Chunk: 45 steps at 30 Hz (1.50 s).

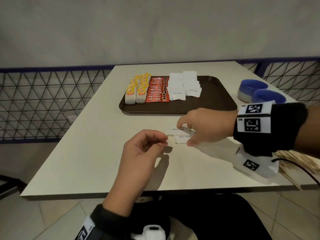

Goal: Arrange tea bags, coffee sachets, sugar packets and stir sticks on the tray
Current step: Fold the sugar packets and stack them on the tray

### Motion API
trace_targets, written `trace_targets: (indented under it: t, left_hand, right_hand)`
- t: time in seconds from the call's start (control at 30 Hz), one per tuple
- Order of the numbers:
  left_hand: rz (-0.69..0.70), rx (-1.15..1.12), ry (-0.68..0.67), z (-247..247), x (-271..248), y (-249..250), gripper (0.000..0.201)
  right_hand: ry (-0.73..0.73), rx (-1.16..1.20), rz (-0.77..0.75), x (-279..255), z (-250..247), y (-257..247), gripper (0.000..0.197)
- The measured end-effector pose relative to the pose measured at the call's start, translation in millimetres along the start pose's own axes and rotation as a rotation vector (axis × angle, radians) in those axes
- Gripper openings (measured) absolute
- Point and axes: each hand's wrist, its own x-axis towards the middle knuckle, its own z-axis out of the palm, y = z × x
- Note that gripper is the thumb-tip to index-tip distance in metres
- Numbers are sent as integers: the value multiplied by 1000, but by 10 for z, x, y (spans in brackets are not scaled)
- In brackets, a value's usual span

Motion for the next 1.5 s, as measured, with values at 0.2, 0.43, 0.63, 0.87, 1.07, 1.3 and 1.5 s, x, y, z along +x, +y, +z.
trace_targets:
  t: [0.2,0.43,0.63,0.87,1.07,1.3,1.5]
  left_hand:
    - [-19,54,-7,15,-6,-7,23]
    - [92,291,-129,77,-67,-23,26]
    - [130,423,-164,83,-49,-47,32]
    - [54,201,-111,1,19,-69,14]
    - [-8,32,-125,-36,22,-69,20]
    - [-67,-60,-110,-2,1,-41,23]
    - [-88,-63,-104,-7,12,-31,26]
  right_hand:
    - [145,-71,10,-234,194,-174,13]
    - [228,996,220,-405,255,-340,21]
    - [346,1382,125,-450,624,-486,26]
    - [566,1482,55,-465,882,-495,19]
    - [731,1357,182,-475,880,-461,31]
    - [692,1463,92,-540,891,-417,11]
    - [762,1746,133,-561,914,-317,19]
